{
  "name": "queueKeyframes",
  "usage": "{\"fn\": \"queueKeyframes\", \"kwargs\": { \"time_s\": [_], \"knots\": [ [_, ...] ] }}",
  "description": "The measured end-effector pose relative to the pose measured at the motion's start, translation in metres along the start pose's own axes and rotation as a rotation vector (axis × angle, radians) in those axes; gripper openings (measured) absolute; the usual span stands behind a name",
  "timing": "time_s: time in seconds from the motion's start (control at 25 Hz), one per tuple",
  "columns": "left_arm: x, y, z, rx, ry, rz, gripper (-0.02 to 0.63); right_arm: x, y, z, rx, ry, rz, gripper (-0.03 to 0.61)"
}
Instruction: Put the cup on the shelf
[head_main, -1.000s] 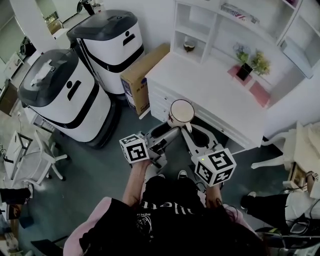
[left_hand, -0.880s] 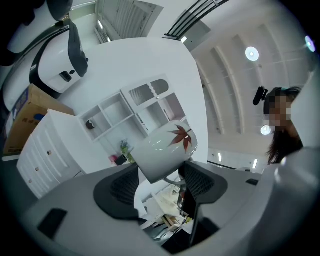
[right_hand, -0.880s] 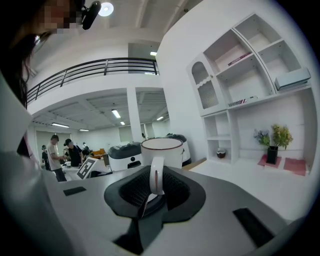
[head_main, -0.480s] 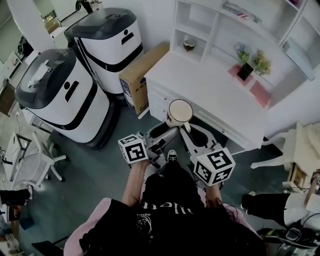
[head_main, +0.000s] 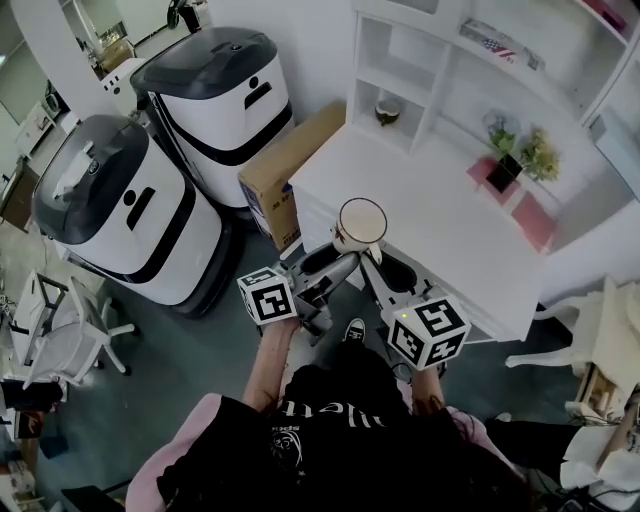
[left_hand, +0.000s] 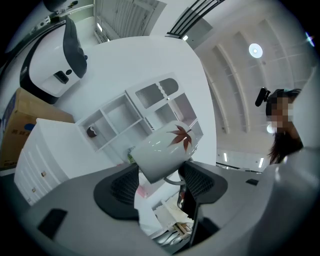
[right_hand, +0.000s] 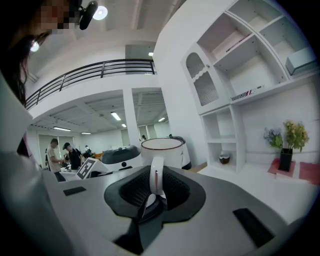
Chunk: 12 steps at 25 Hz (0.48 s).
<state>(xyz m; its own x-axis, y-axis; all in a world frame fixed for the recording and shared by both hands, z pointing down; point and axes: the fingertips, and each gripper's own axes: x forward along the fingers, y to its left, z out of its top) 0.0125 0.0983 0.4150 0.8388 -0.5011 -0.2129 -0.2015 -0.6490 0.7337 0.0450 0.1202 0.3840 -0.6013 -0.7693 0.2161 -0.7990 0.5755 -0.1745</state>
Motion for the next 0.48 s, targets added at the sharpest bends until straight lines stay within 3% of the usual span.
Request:
{"fn": "queueKeyframes", "kwargs": {
  "time_s": [0.48],
  "knots": [
    [0.130,0.074,0.050,-0.019,-0.024,0.033,0.287,0.067,-0.137,0.047,0.015,0.008,0.025,0.087]
  ]
}}
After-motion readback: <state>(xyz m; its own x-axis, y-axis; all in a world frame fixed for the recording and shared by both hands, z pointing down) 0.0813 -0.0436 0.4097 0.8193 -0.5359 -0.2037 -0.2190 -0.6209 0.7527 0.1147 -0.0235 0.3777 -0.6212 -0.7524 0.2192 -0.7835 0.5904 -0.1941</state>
